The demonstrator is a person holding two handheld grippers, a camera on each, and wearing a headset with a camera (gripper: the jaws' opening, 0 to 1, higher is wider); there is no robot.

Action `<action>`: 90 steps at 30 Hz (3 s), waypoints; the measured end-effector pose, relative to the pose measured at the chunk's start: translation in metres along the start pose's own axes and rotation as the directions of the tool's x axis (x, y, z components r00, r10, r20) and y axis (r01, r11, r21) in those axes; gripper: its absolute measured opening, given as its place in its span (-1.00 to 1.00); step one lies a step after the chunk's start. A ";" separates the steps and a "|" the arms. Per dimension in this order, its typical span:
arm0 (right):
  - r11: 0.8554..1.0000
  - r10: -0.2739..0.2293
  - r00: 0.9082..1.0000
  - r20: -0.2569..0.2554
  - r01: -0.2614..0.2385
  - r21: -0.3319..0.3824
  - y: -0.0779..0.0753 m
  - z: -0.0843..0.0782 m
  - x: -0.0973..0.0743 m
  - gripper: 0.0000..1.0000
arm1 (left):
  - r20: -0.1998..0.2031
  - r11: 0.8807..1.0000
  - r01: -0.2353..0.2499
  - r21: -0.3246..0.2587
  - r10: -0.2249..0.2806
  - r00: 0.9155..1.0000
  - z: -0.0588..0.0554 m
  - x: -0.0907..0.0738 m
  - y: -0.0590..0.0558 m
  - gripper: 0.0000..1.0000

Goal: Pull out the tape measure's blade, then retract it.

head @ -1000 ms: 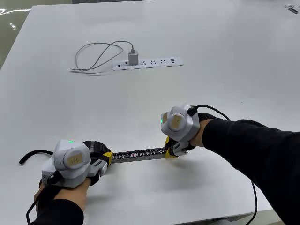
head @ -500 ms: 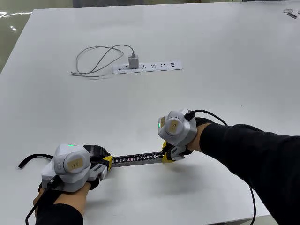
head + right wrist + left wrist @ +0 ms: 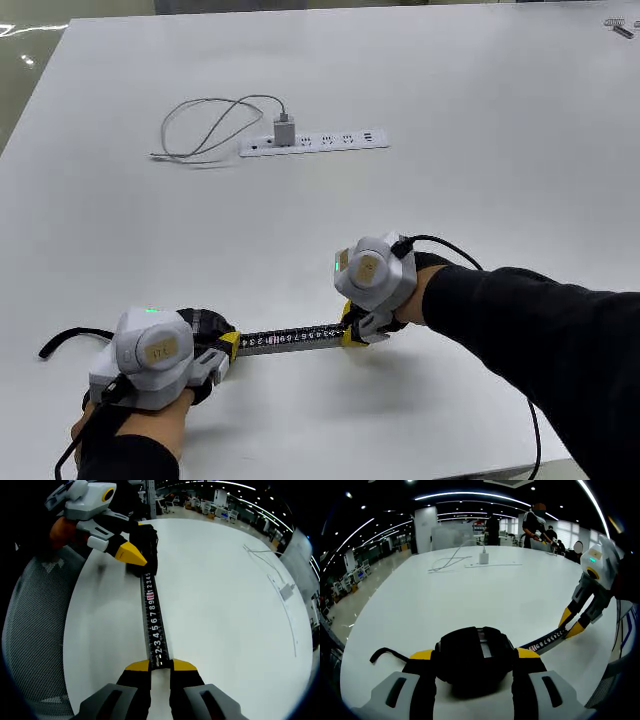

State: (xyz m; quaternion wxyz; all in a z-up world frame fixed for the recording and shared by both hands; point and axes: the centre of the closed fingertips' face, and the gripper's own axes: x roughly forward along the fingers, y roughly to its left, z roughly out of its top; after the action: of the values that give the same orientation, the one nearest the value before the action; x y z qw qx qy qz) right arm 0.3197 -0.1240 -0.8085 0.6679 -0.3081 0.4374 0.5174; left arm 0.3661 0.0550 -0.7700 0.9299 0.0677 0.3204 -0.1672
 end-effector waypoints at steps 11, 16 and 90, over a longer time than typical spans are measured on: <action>1.000 0.001 1.000 -0.001 -0.001 -0.001 0.000 0.005 0.001 -0.81 | -0.003 1.000 0.000 -0.004 0.000 1.000 0.000 0.000 0.000 0.13; 1.000 0.000 1.000 -0.006 0.000 -0.004 0.000 0.007 0.002 -0.81 | 0.001 1.000 -0.001 -0.004 0.001 1.000 0.000 0.000 0.000 0.13; 1.000 0.017 0.995 0.102 -0.016 -0.009 0.004 0.041 0.018 -0.81 | 0.002 1.000 0.011 -0.024 -0.011 1.000 0.000 -0.001 0.001 0.12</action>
State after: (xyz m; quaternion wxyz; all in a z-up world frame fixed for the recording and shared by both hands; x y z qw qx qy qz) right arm 0.3283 -0.0804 -0.8072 0.6838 -0.2803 0.4033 0.5397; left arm 0.3656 0.0563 -0.7695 0.9300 0.0548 0.3221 -0.1686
